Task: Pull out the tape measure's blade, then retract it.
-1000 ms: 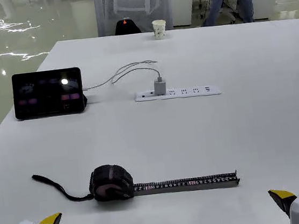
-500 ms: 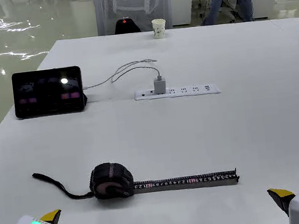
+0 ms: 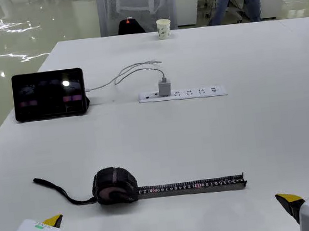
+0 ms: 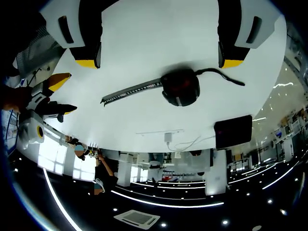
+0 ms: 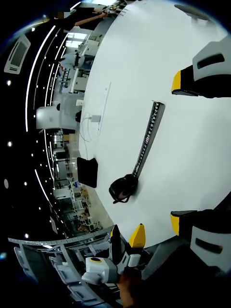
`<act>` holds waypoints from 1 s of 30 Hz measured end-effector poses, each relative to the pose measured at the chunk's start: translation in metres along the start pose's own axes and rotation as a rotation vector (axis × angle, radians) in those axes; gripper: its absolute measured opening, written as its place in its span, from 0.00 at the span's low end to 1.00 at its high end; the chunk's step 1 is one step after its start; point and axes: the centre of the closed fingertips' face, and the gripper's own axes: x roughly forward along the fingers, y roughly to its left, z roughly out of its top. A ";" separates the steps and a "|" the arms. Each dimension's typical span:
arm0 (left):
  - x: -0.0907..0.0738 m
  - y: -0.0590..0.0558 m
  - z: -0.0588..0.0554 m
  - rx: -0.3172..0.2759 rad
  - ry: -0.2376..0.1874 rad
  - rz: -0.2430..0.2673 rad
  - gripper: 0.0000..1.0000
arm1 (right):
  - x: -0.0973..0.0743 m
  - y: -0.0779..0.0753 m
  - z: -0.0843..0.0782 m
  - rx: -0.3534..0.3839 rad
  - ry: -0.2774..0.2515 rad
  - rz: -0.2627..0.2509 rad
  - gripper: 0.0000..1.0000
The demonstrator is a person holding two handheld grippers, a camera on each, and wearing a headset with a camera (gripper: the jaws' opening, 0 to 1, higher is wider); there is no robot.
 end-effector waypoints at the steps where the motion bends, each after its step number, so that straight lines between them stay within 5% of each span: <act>1: 0.000 0.000 0.000 0.001 -0.001 -0.001 0.99 | 0.000 0.000 0.000 -0.004 -0.002 0.005 0.99; 19: 0.016 0.006 0.006 -0.020 -0.004 0.028 0.99 | 0.006 -0.001 0.007 -0.071 -0.027 0.122 0.99; 30: 0.031 0.011 0.011 -0.035 -0.001 0.038 0.99 | 0.012 -0.012 0.004 -0.114 0.002 0.167 0.99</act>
